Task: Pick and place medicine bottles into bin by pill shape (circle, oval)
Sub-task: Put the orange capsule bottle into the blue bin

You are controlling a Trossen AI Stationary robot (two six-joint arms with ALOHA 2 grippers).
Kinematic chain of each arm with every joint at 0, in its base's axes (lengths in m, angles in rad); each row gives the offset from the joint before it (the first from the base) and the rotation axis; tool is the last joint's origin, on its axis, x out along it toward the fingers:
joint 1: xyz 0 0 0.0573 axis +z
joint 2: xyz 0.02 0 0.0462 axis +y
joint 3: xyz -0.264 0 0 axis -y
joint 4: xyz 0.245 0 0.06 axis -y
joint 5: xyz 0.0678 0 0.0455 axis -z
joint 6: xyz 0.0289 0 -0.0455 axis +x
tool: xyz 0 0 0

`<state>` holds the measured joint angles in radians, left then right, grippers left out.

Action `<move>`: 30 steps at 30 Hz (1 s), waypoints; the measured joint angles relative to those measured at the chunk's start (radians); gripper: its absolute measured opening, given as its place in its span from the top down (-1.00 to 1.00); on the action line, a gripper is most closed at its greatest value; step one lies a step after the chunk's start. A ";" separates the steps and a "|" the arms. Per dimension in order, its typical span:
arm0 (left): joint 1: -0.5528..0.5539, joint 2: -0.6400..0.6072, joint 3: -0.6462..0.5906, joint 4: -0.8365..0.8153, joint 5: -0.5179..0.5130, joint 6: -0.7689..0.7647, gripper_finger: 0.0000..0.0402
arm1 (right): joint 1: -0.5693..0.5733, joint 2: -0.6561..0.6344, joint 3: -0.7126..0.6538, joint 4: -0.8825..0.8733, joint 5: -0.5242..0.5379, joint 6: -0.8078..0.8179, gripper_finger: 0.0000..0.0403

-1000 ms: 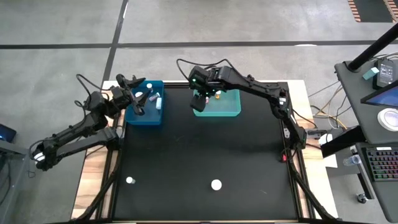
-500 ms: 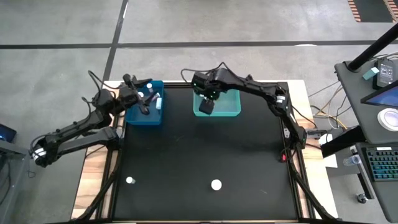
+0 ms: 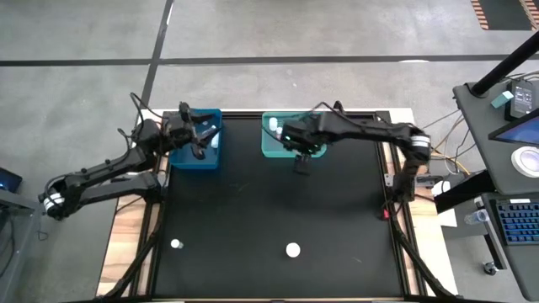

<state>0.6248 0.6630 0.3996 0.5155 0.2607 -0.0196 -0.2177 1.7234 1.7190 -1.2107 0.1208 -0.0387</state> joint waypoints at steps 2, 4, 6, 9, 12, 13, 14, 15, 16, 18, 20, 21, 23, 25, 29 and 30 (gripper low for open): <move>-0.023 0.018 0.000 0.033 0.021 -0.025 -0.20 | 0.030 -0.074 -0.092 0.064 -0.009 0.003 -0.09; -0.055 0.043 0.000 0.082 0.024 -0.053 -0.20 | 0.063 -0.147 -0.180 0.136 -0.016 0.021 -0.09; -0.093 0.069 0.000 0.140 0.025 -0.082 -0.20 | 0.099 -0.216 -0.265 0.208 -0.016 0.036 -0.09; -0.157 0.108 0.000 0.229 0.027 -0.125 -0.20 | 0.165 -0.312 -0.391 0.330 -0.016 0.044 -0.09; -0.223 0.146 0.001 0.293 0.026 -0.152 -0.20 | 0.233 -0.396 -0.500 0.441 -0.016 0.058 -0.09; -0.244 0.159 0.009 0.299 0.026 -0.159 -0.20 | 0.253 -0.423 -0.533 0.470 -0.016 0.066 -0.09; -0.266 0.174 0.019 0.309 0.020 -0.166 -0.20 | 0.272 -0.447 -0.564 0.496 -0.016 0.073 -0.09; -0.289 0.187 0.031 0.310 0.012 -0.173 -0.20 | 0.290 -0.470 -0.594 0.521 -0.014 0.082 -0.09; -0.312 0.204 0.043 0.310 -0.003 -0.177 -0.20 | 0.308 -0.494 -0.624 0.550 -0.009 0.094 -0.09; -0.355 0.242 0.069 0.310 -0.022 -0.177 -0.20 | 0.343 -0.540 -0.686 0.608 0.017 0.112 -0.09; -0.394 0.281 0.098 0.304 -0.028 -0.177 -0.20 | 0.378 -0.585 -0.751 0.670 0.045 0.129 -0.09; -0.412 0.301 0.113 0.304 -0.029 -0.178 -0.20 | 0.394 -0.605 -0.782 0.707 0.059 0.130 -0.09; -0.450 0.342 0.146 0.306 -0.031 -0.180 -0.20 | 0.424 -0.645 -0.844 0.788 0.089 0.128 -0.09; -0.485 0.383 0.177 0.303 -0.031 -0.180 -0.20 | 0.445 -0.680 -0.904 0.888 0.117 0.106 -0.09; -0.559 0.461 0.252 0.249 -0.056 -0.180 -0.20 | 0.451 -0.740 -1.021 1.146 0.119 -0.013 -0.09; -0.580 0.482 0.276 0.217 -0.075 -0.180 -0.20 | 0.450 -0.751 -1.049 1.218 0.119 -0.058 -0.09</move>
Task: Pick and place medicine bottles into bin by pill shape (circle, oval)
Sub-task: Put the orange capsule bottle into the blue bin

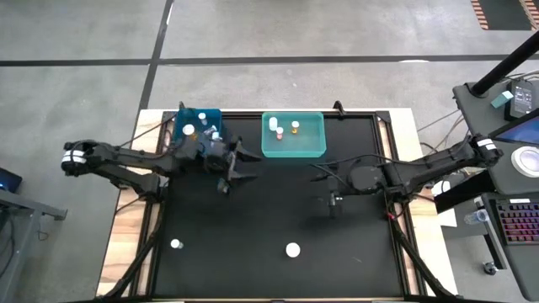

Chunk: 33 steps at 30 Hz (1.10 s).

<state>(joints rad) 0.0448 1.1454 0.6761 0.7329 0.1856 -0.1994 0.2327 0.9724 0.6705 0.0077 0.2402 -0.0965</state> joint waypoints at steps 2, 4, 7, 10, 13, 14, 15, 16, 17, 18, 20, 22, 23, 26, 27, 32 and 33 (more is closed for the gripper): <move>-0.043 0.042 0.049 -0.074 -0.048 0.005 -0.20 | -0.011 -0.022 -0.055 0.133 -0.003 -0.086 -0.09; -0.090 0.086 0.100 -0.173 -0.094 0.020 -0.20 | -0.025 -0.041 -0.094 0.247 -0.009 -0.161 -0.09; -0.171 0.157 0.188 -0.339 -0.190 0.026 -0.20 | -0.054 -0.077 -0.127 0.344 -0.035 -0.228 -0.09; -0.255 0.238 0.291 -0.515 -0.292 0.025 -0.20 | -0.082 -0.110 -0.144 0.393 -0.103 -0.242 -0.09; -0.329 0.332 0.396 -0.654 -0.336 0.025 -0.20 | -0.100 -0.132 -0.160 0.422 -0.134 -0.236 -0.09; -0.349 0.362 0.429 -0.686 -0.341 0.029 -0.20 | -0.102 -0.136 -0.166 0.433 -0.136 -0.233 -0.09; -0.367 0.393 0.460 -0.718 -0.344 0.037 -0.20 | -0.103 -0.136 -0.173 0.445 -0.136 -0.233 -0.09; -0.381 0.421 0.487 -0.739 -0.345 0.050 -0.20 | -0.104 -0.136 -0.180 0.459 -0.136 -0.235 -0.09; -0.391 0.450 0.514 -0.755 -0.348 0.059 -0.20 | -0.105 -0.134 -0.188 0.475 -0.136 -0.236 -0.09; -0.399 0.478 0.536 -0.768 -0.355 0.072 -0.20 | -0.105 -0.132 -0.194 0.493 -0.136 -0.236 -0.09; -0.409 0.531 0.579 -0.784 -0.360 0.083 -0.20 | -0.108 -0.125 -0.199 0.505 -0.136 -0.231 -0.09; -0.418 0.575 0.612 -0.787 -0.362 0.098 -0.20 | -0.109 -0.115 -0.200 0.507 -0.136 -0.228 -0.09; -0.419 0.595 0.626 -0.787 -0.375 0.113 -0.20 | -0.109 -0.110 -0.200 0.507 -0.135 -0.229 -0.09; -0.420 0.644 0.671 -0.786 -0.423 0.156 -0.20 | -0.119 -0.099 -0.201 0.526 -0.135 -0.224 -0.09; -0.419 0.663 0.687 -0.782 -0.450 0.157 -0.20 | -0.124 -0.098 -0.201 0.544 -0.135 -0.206 -0.09; -0.450 0.725 0.720 -0.787 -0.433 0.142 -0.24 | -0.129 -0.093 -0.202 0.546 -0.133 -0.144 -0.09; -0.464 0.733 0.722 -0.787 -0.432 0.128 -0.26 | -0.129 -0.090 -0.205 0.545 -0.134 -0.130 -0.09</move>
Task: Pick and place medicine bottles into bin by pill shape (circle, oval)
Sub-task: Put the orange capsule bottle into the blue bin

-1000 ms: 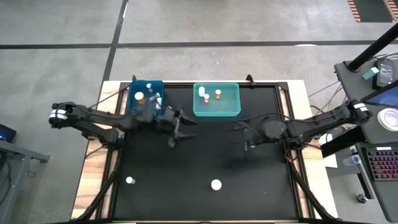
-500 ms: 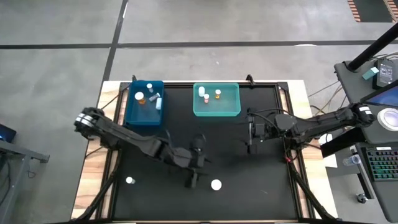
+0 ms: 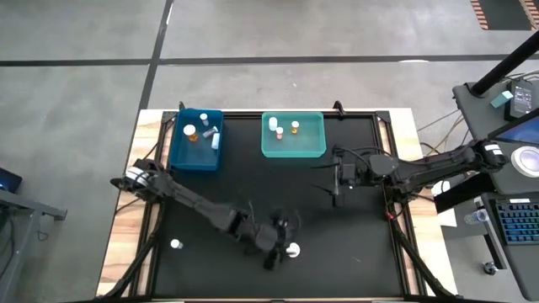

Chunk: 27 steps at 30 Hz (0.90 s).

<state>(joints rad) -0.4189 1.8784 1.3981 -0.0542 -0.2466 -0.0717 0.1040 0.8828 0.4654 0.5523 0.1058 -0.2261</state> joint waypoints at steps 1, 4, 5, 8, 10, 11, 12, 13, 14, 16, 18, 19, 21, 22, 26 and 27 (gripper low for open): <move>-0.014 0.007 0.000 -0.002 -0.010 -0.012 -0.29 | 0.000 0.005 -0.002 -0.001 -0.001 0.010 -0.09; -0.043 0.037 0.000 -0.007 -0.058 -0.052 -0.41 | 0.000 0.020 -0.007 0.000 0.000 0.053 -0.09; -0.049 0.047 0.000 -0.010 -0.078 -0.053 -0.46 | 0.000 0.023 -0.009 -0.001 0.000 0.065 -0.09; -0.060 0.081 0.005 -0.009 -0.114 -0.054 -0.58 | 0.001 0.032 -0.017 0.000 -0.001 0.113 -0.09; -0.062 0.102 0.014 -0.007 -0.115 -0.062 -0.63 | 0.005 0.037 -0.029 0.002 0.000 0.146 -0.09; -0.063 0.113 0.017 -0.006 -0.115 -0.076 -0.65 | 0.009 0.039 -0.036 0.005 0.000 0.161 -0.09; -0.063 0.118 0.017 -0.008 -0.114 -0.080 -0.66 | 0.014 0.039 -0.046 0.002 0.000 0.173 -0.09; -0.063 0.122 0.015 -0.011 -0.108 -0.083 -0.66 | 0.021 0.039 -0.054 -0.002 0.000 0.184 -0.09; -0.062 0.127 0.015 -0.008 -0.101 -0.095 -0.67 | 0.028 0.039 -0.059 0.001 -0.001 0.194 -0.09; -0.063 0.131 0.015 -0.008 -0.099 -0.118 -0.67 | 0.041 0.039 -0.069 0.005 -0.001 0.214 -0.09; -0.064 0.132 0.011 -0.007 -0.099 -0.138 -0.67 | 0.054 0.039 -0.077 0.006 -0.001 0.230 -0.09; -0.064 0.138 0.011 -0.003 -0.099 -0.152 -0.67 | 0.059 0.039 -0.082 0.006 0.000 0.233 -0.09; -0.065 0.151 0.009 -0.002 -0.096 -0.166 -0.67 | 0.070 0.041 -0.088 0.014 0.000 0.244 -0.09; -0.066 0.160 0.007 -0.007 -0.092 -0.172 -0.67 | 0.074 0.041 -0.090 0.015 0.000 0.250 -0.09; -0.070 0.192 0.008 0.034 -0.056 -0.184 -0.67 | 0.080 0.041 -0.096 0.015 0.002 0.256 -0.09; -0.070 0.198 0.011 0.038 -0.056 -0.185 -0.67 | 0.079 0.041 -0.097 0.016 0.002 0.260 -0.09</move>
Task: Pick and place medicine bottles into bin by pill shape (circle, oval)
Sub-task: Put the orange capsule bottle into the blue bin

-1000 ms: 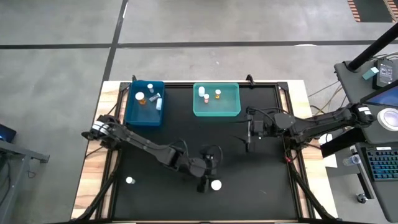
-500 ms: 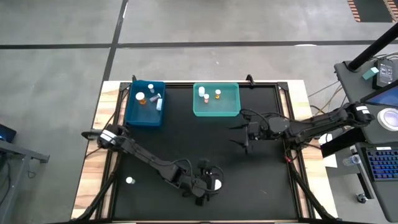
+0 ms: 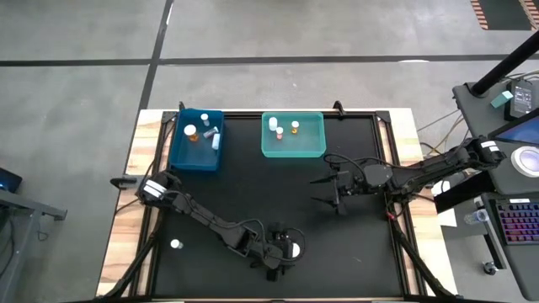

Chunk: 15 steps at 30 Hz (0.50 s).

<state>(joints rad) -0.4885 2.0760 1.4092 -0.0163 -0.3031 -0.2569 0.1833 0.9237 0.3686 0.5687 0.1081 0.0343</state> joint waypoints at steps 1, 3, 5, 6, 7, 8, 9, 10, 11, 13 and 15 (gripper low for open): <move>0.000 0.005 0.002 0.005 -0.002 0.000 -0.67 | 0.000 0.000 -0.001 0.000 0.000 0.000 -0.09; 0.000 0.010 0.001 0.004 -0.015 -0.001 -0.67 | 0.000 0.000 -0.001 0.001 0.001 0.000 -0.09; 0.000 0.012 0.001 0.009 -0.020 -0.001 -0.66 | 0.000 0.000 -0.001 0.006 0.000 0.000 -0.09; 0.000 0.012 0.001 0.010 -0.021 -0.001 -0.64 | 0.000 0.000 -0.001 0.010 0.000 0.000 -0.09; 0.000 0.012 0.001 0.012 -0.021 -0.001 -0.61 | 0.000 0.000 -0.002 0.014 0.000 0.000 -0.09; 0.000 0.012 0.000 0.012 -0.022 -0.001 -0.58 | 0.000 0.000 -0.003 0.014 0.000 0.000 -0.09; 0.000 0.012 -0.001 0.010 -0.029 -0.001 -0.54 | 0.000 0.000 -0.003 0.014 0.000 0.000 -0.09; 0.000 0.012 -0.002 0.008 -0.039 0.000 -0.49 | 0.000 0.000 -0.003 0.014 0.001 0.000 -0.09; -0.001 0.012 -0.002 0.008 -0.050 0.000 -0.44 | 0.000 0.000 -0.003 0.014 0.000 0.000 -0.09; -0.001 0.012 -0.002 0.009 -0.068 0.000 -0.33 | 0.000 0.000 -0.003 0.014 0.001 0.002 -0.09; -0.001 0.012 -0.001 0.008 -0.072 0.000 -0.21 | 0.000 0.000 -0.003 0.014 0.001 0.009 -0.09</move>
<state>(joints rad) -0.4892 2.0876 1.4078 -0.0082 -0.3747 -0.2569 0.1833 0.9237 0.3656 0.5826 0.1089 0.0431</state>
